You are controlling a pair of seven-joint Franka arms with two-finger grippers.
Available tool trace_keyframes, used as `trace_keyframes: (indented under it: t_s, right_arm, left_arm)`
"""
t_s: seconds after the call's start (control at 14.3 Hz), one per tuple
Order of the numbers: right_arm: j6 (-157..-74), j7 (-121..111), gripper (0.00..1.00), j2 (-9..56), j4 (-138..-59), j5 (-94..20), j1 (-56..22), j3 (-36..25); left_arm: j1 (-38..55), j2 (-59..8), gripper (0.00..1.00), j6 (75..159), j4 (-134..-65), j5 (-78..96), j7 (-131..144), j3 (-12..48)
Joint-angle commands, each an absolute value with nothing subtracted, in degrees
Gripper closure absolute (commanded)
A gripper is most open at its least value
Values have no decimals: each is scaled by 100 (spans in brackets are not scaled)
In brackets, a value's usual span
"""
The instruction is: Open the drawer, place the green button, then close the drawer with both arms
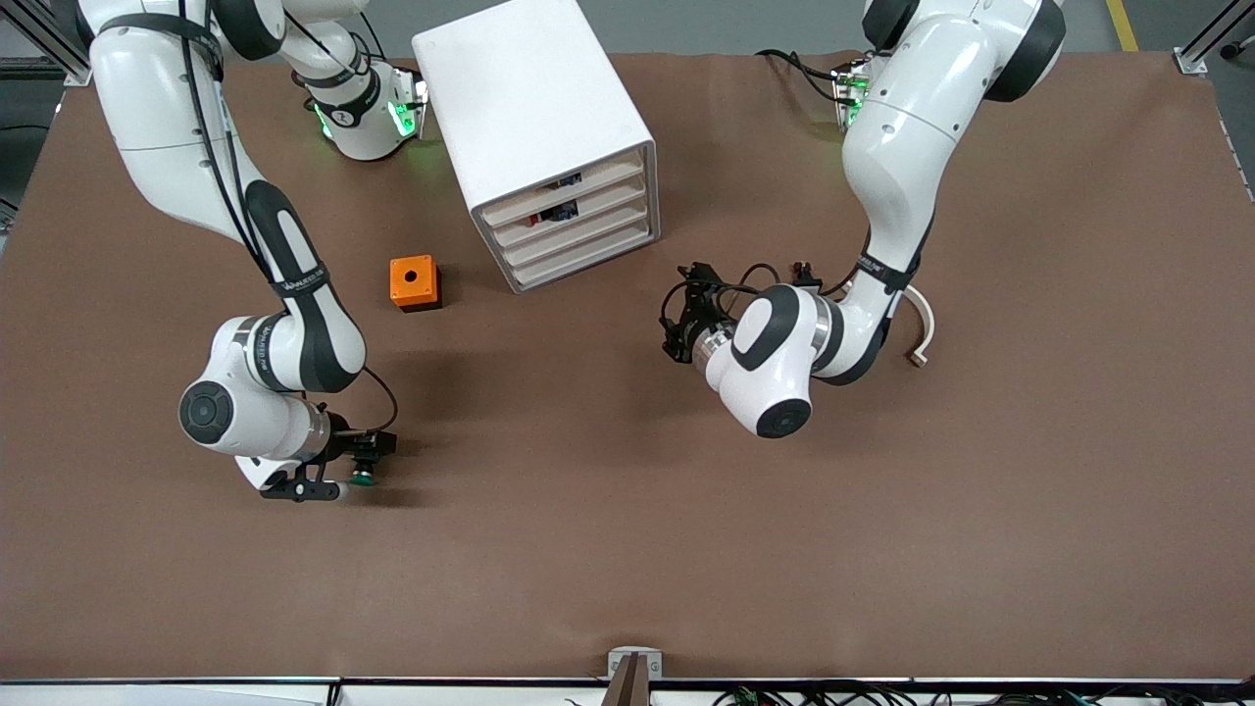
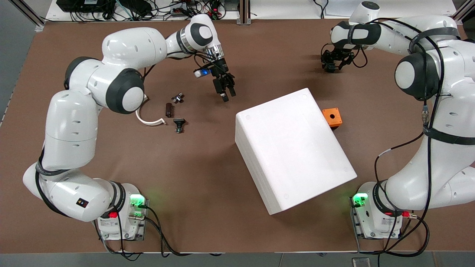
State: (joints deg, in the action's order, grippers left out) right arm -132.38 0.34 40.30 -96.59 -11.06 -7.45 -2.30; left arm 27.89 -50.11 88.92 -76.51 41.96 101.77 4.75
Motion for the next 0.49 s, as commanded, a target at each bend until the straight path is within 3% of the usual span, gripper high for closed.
trace_keyframes:
  t_s: [0.0, 0.21, 0.42]
  right_arm:
    - [-13210, 35, 43, 4087, -9475, -1213, -756, -229]
    - [-13201, -9, 73, 4078, -9457, -1213, -712, -229]
    - [-13192, -18, 84, 4069, -9457, -1213, -694, -229]
  left_arm:
    - [2795, -5299, 1, 8772, -7462, 4780, 11018, 501]
    - [2944, -5379, 1, 8771, -7462, 5027, 11714, 580]
    - [2997, -5554, 1, 8771, -7462, 5142, 12102, 729]
